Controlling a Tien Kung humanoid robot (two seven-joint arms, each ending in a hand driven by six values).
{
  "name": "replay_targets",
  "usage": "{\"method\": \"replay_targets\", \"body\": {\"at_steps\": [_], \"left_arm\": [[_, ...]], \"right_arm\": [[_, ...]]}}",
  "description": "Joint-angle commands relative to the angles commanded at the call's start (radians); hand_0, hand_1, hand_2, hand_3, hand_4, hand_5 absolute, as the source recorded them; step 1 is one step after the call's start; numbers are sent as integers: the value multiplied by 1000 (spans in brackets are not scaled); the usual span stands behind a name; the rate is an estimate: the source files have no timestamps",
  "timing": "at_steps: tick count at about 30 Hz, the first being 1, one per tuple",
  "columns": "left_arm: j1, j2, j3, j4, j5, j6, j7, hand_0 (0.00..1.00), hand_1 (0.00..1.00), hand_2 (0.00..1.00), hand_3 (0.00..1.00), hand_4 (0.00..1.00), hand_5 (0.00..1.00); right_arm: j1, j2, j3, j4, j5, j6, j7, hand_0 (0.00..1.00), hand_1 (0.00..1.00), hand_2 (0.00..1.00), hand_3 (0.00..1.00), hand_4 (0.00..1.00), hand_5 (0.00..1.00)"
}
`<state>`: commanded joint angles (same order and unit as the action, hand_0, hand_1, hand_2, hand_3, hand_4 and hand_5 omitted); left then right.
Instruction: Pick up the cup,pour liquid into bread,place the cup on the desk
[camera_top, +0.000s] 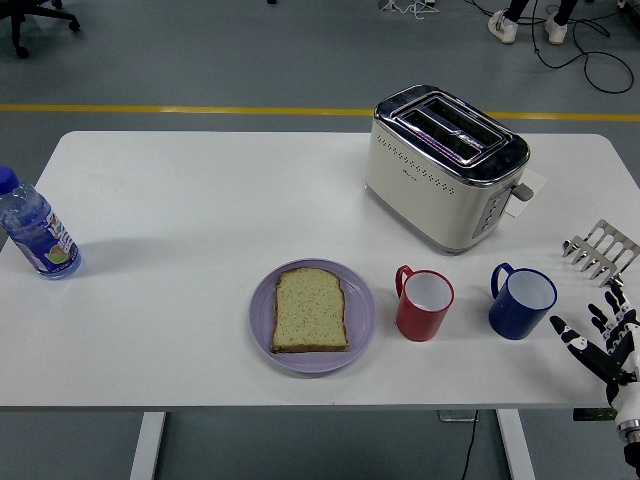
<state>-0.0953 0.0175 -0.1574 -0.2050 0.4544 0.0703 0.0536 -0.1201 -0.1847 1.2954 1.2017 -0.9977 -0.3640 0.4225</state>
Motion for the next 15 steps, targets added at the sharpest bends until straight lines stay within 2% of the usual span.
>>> {"method": "replay_targets", "body": {"at_steps": [15], "left_arm": [[1, 2, 3, 1, -5, 1, 0, 636, 646, 660, 559, 325, 844]], "right_arm": [[29, 19, -13, -29, -68, 5, -20, 952, 882, 992, 998, 998, 151]]}}
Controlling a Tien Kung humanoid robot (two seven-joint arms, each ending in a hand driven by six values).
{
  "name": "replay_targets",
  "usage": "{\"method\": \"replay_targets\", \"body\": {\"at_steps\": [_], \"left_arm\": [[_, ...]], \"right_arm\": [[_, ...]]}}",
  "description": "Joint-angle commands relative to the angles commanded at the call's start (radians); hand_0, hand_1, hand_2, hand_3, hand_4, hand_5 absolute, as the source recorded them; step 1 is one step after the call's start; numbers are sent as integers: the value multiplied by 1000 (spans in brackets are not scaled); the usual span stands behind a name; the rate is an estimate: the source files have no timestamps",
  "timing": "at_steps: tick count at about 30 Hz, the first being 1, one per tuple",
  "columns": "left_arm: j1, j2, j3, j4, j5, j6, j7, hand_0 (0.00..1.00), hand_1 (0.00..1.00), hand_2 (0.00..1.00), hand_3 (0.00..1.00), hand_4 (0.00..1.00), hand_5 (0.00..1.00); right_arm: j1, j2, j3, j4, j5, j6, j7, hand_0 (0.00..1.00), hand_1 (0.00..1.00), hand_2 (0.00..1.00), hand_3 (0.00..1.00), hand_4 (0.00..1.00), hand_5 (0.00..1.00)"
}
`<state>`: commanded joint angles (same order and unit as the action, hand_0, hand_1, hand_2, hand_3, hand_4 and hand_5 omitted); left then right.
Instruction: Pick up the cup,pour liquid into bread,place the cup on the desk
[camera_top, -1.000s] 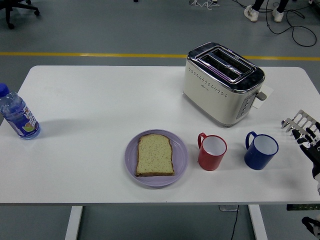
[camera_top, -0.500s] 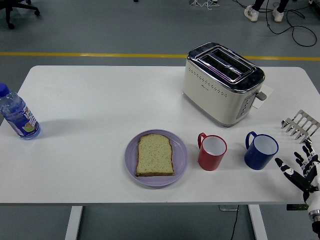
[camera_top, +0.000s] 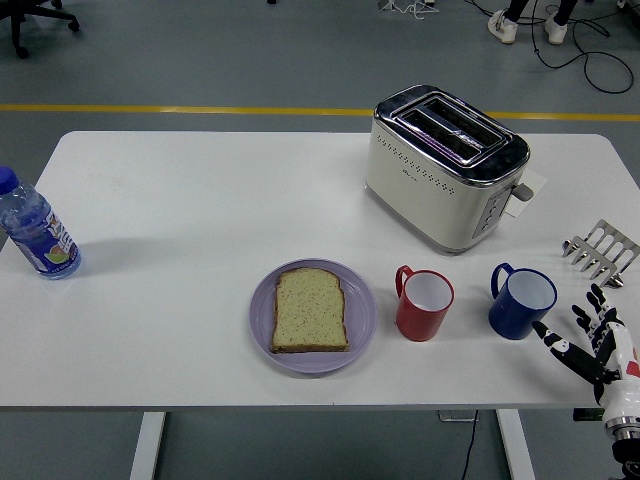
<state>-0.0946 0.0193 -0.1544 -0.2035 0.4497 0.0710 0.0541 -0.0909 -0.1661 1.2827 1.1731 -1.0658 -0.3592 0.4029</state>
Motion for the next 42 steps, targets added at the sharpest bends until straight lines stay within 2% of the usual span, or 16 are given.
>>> {"method": "replay_targets", "body": {"at_steps": [8, 13, 15, 20, 24, 42], "left_arm": [[-2, -2, 0, -1, 1, 0, 0, 637, 647, 659, 558, 324, 833], [2, -3, 1, -1, -1, -1, 0, 638, 647, 659, 558, 325, 831], [5, -3, 3, -1, -3, -1, 0, 638, 647, 659, 558, 325, 831], [11, -3, 7, 0, -6, -1, 1, 637, 647, 659, 558, 325, 830], [9, -4, 10, -1, -6, -1, 1, 637, 647, 659, 558, 325, 830], [10, -4, 8, -1, -6, -1, 1, 637, 646, 660, 558, 328, 826]], "right_arm": [[41, 20, -8, -26, -31, -10, -10, 960, 884, 998, 998, 998, 139], [47, 24, -18, -36, -64, -5, -24, 960, 884, 998, 998, 998, 139], [49, 27, -23, -39, -68, -6, -25, 969, 886, 998, 998, 998, 103], [61, 37, -33, -52, -84, -21, -25, 977, 886, 998, 998, 998, 106], [84, 47, -41, -74, -74, -37, -21, 977, 886, 998, 998, 998, 106], [145, 68, -86, -119, -7, -56, 3, 998, 885, 998, 998, 998, 93]]}}
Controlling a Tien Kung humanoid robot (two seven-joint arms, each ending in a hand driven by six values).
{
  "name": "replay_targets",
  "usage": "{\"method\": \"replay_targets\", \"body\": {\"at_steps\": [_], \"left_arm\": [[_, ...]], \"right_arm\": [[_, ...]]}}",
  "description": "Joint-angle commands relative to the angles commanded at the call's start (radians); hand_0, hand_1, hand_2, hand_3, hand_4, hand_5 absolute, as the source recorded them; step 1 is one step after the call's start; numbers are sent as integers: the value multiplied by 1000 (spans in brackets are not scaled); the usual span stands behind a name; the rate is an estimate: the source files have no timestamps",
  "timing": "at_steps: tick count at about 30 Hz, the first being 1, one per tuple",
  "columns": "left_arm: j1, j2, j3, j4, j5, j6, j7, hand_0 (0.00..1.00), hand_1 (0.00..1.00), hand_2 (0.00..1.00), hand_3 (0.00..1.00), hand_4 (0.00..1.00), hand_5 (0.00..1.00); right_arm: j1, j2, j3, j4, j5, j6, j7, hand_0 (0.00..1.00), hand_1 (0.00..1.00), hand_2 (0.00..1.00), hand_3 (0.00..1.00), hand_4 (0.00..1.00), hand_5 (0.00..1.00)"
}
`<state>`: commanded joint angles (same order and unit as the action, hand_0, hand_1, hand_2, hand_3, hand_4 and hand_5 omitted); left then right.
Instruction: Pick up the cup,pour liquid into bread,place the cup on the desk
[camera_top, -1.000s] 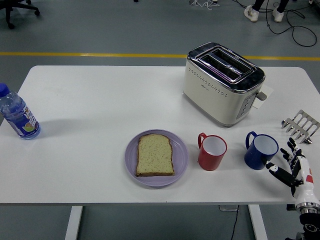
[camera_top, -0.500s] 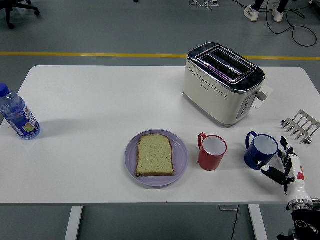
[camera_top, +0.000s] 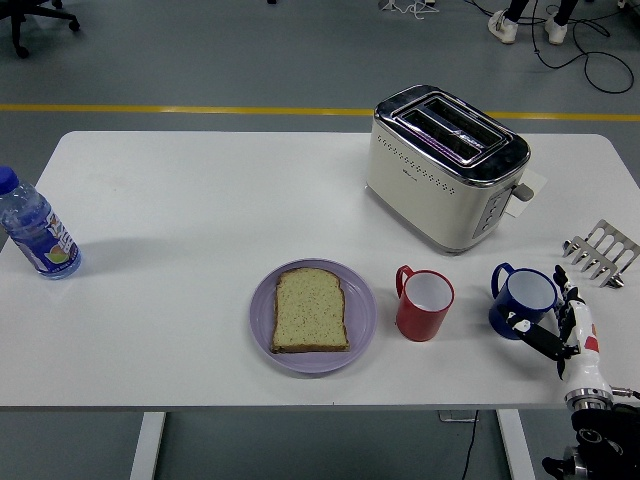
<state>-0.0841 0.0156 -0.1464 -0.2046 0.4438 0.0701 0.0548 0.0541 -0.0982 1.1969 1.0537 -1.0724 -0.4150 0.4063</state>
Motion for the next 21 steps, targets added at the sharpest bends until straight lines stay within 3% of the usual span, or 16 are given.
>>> {"method": "replay_targets", "body": {"at_steps": [21], "left_arm": [[-5, 0, -8, 0, 3, 0, 0, 637, 648, 660, 561, 327, 839]], "right_arm": [[59, 11, -85, -53, 105, -72, 52, 986, 865, 998, 998, 998, 65]]}}
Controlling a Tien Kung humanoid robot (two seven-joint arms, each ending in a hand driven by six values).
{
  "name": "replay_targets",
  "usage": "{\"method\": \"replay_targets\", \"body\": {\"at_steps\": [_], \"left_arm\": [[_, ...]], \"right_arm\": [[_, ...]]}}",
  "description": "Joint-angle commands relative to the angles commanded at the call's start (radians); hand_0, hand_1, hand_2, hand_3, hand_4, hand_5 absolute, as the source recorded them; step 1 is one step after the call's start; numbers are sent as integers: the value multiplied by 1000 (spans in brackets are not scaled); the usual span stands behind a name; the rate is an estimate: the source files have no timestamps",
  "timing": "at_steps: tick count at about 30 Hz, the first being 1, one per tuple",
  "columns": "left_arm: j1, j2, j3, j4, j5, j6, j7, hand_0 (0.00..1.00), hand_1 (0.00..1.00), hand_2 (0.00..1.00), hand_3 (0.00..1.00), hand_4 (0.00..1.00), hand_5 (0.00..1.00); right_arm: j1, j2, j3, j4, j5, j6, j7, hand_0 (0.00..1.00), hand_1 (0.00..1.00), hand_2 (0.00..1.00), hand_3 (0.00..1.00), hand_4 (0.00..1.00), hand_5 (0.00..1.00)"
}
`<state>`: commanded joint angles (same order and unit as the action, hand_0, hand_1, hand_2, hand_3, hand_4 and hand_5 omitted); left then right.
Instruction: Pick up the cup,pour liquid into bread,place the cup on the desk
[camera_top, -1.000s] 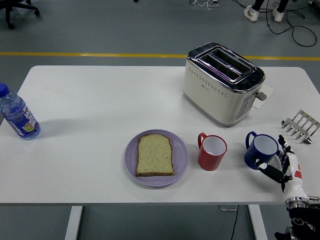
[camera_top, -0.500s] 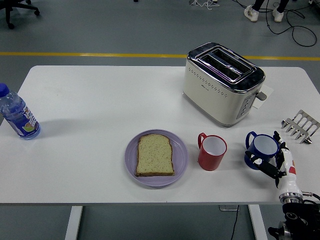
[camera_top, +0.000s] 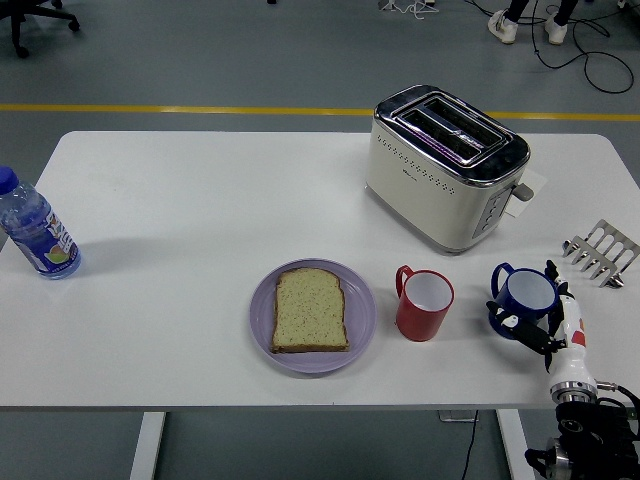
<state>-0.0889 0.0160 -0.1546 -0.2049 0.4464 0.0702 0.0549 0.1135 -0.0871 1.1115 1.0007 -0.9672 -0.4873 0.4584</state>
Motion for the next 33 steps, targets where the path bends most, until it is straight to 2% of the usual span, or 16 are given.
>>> {"method": "replay_targets", "body": {"at_steps": [10, 11, 22, 23, 28, 29, 33], "left_arm": [[-3, 0, 1, -1, 0, 0, 0, 637, 647, 661, 562, 325, 841], [-3, 0, 0, -1, 0, 0, 0, 638, 647, 661, 564, 326, 843], [-3, 0, 0, -1, -2, 0, 0, 637, 648, 662, 565, 326, 847], [-3, 0, 0, -1, -2, 0, 0, 637, 648, 662, 566, 325, 855], [-4, 0, 0, -1, -1, 0, 0, 637, 648, 662, 566, 325, 855], [-4, 1, -1, 0, -2, 0, 0, 636, 648, 662, 565, 326, 856], [-3, 0, 0, 0, -2, 0, 0, 636, 648, 662, 565, 326, 856]], "right_arm": [[25, 5, -12, -18, 49, -7, 11, 976, 852, 994, 998, 998, 71], [26, 5, -14, -21, 54, -7, 14, 963, 834, 964, 998, 998, 75], [44, 12, -30, -49, 107, -14, 50, 939, 808, 943, 998, 998, 71], [45, 12, -30, -50, 110, -15, 52, 856, 741, 890, 998, 984, 72], [52, 14, -41, -62, 138, -21, 61, 856, 741, 890, 998, 984, 72], [53, 14, -45, -67, 145, -25, 63, 720, 629, 783, 989, 957, 68], [53, 14, -56, -79, 161, -35, 77, 720, 629, 783, 989, 957, 68]]}}
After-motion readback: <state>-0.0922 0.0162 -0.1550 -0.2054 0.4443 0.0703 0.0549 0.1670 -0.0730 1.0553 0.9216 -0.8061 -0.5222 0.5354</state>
